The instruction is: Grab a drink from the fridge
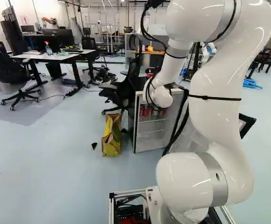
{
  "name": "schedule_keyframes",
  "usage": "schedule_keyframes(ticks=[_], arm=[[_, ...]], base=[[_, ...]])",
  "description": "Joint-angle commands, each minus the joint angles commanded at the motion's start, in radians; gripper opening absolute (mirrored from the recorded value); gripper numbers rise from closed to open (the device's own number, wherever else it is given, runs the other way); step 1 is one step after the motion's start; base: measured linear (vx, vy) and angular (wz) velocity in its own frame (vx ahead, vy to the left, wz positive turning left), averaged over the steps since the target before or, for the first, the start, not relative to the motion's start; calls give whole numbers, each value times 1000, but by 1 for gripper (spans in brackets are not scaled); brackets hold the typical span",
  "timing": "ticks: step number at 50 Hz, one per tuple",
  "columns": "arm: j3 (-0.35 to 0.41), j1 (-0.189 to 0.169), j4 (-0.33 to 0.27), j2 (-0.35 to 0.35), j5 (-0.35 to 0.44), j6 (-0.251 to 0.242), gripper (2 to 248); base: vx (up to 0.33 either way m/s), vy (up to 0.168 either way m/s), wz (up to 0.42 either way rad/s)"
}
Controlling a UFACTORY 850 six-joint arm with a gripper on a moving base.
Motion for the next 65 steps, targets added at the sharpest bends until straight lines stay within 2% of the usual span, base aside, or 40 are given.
schedule_keyframes(ticks=[42, 65], arm=[[-173, 59, 0, -132, -109, 0, 92], [-177, 61, 0, -135, -132, 0, 92]], base=[[0, 0, 0], [0, 0, 0]])
